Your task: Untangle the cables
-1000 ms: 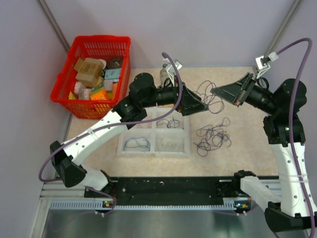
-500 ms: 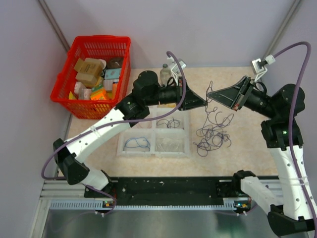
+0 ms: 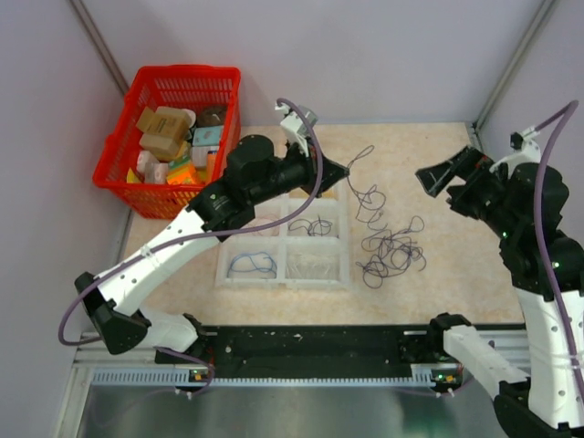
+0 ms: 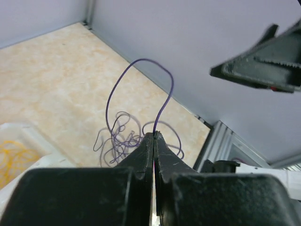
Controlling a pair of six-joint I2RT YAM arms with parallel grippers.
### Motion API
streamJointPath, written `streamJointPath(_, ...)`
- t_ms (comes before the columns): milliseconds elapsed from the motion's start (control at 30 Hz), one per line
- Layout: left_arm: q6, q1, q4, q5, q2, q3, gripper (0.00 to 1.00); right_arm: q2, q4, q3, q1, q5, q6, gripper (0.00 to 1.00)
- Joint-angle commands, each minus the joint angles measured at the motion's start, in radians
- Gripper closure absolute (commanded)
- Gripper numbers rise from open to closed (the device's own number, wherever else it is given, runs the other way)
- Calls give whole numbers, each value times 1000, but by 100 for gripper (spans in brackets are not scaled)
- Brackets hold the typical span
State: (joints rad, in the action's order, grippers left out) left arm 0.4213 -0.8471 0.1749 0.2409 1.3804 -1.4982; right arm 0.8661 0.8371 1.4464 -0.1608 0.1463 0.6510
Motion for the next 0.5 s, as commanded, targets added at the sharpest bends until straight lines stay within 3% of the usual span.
streamJointPath(0,-50,28,-3,-149,-61,61,100,-64,186,-82,-3,-249,-103,1)
streamJointPath(200,-102,51,3,-206,-115,82,100,-99,177,-230,-5,-228,-158,1)
streamJointPath(467,-231,59,89,-319,-130,-97,100,-119,91,-409,-5,-91,-126,1)
